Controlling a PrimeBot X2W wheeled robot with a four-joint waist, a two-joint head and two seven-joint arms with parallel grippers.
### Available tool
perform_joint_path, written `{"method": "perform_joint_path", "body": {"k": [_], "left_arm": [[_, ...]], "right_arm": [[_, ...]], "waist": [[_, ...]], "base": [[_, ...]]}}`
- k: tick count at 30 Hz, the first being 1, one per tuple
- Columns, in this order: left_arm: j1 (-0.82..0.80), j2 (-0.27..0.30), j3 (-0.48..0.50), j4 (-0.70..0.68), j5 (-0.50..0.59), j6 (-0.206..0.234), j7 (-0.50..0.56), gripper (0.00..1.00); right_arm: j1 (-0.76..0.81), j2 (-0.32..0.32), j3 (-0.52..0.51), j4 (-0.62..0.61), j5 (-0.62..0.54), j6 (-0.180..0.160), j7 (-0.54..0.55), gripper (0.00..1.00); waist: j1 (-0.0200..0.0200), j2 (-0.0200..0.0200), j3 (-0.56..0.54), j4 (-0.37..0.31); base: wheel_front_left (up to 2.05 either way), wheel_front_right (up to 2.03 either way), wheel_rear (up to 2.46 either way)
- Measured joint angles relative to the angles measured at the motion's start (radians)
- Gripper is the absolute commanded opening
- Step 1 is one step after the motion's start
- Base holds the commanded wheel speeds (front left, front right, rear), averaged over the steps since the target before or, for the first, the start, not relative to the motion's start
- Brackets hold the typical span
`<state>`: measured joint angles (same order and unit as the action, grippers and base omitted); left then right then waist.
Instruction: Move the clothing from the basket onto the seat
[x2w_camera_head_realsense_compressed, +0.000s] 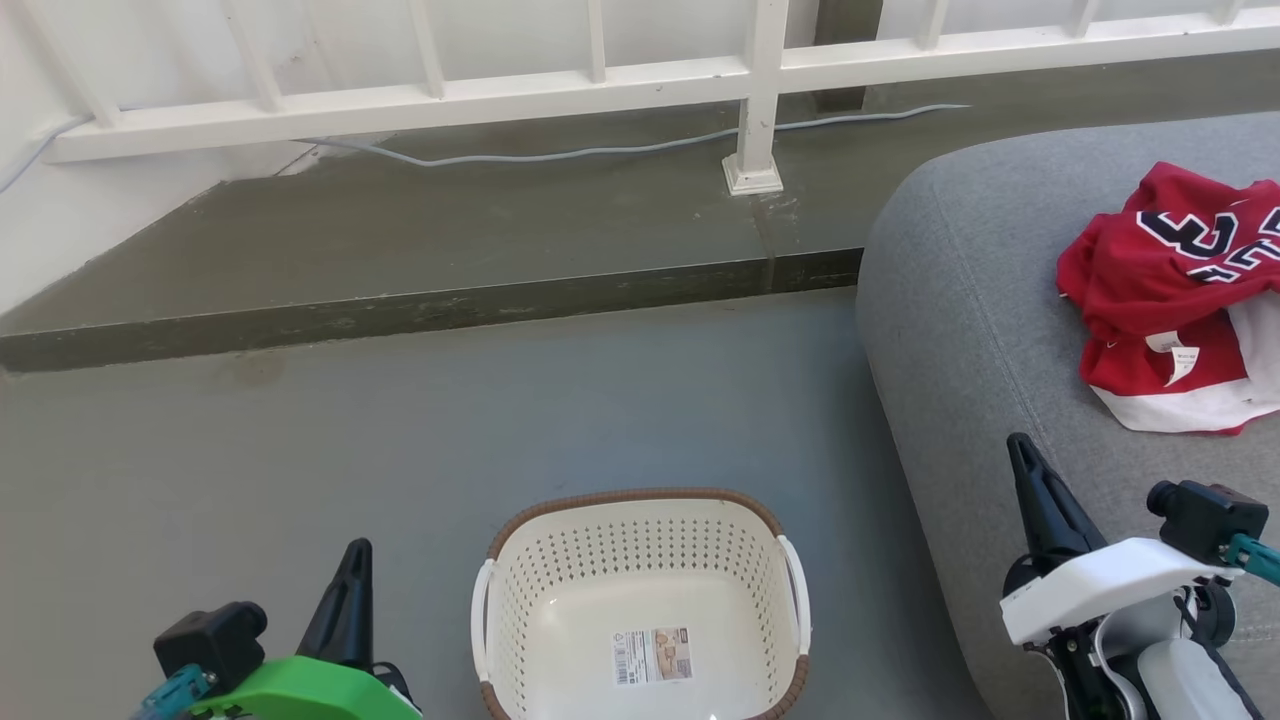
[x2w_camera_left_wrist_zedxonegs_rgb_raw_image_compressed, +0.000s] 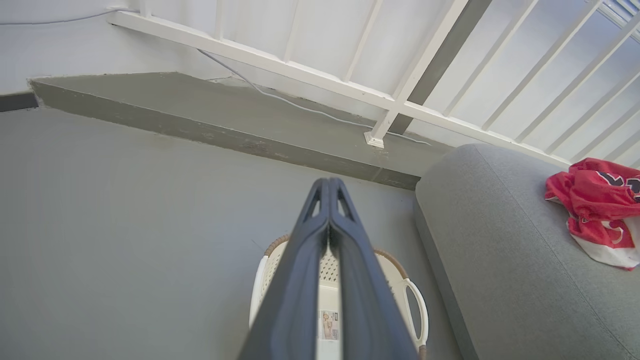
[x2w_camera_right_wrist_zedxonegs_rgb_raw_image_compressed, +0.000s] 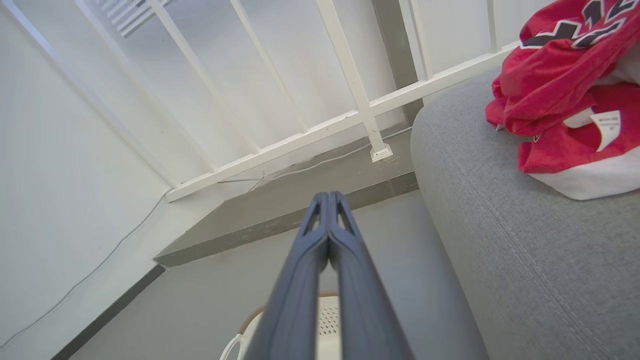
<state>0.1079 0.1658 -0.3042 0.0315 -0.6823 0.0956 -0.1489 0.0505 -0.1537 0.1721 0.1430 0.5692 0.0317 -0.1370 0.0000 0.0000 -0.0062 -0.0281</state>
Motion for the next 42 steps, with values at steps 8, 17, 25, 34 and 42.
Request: {"method": "perform_joint_path", "body": {"k": [8,17,25,34,42], "left_arm": [[-0.001,-0.007,0.036,0.020,-0.112,-0.020,0.025,0.00],[-0.005,-0.016,0.074,0.037,-0.231,-0.043,0.045,0.00],[-0.019,-0.022,0.100,0.059,-0.317,-0.061,0.068,0.00],[-0.036,-0.026,0.132,0.087,-0.431,-0.080,0.087,0.00],[-0.057,-0.029,0.158,0.105,-0.524,-0.105,0.105,0.00]], "right_arm": [[-0.002,0.015,-0.031,0.011,0.114,0.008,0.024,0.00],[-0.012,0.025,-0.064,0.026,0.241,0.017,0.055,0.00],[-0.023,0.029,-0.090,0.039,0.345,0.021,0.077,0.00],[-0.034,0.039,-0.118,0.055,0.459,0.032,0.101,0.00],[-0.044,0.051,-0.143,0.067,0.560,0.042,0.121,0.00]], "waist": [[0.0000,0.0000,0.001,0.003],[0.0000,0.0000,0.003,0.006],[0.0000,0.0000,0.004,0.009],[0.0000,0.0000,0.005,0.012],[0.0000,0.0000,0.006,0.015]], "base": [[0.00,0.00,0.00],[0.00,0.00,0.00],[0.00,0.00,0.00],[0.00,0.00,0.00],[0.00,0.00,0.00]]}}
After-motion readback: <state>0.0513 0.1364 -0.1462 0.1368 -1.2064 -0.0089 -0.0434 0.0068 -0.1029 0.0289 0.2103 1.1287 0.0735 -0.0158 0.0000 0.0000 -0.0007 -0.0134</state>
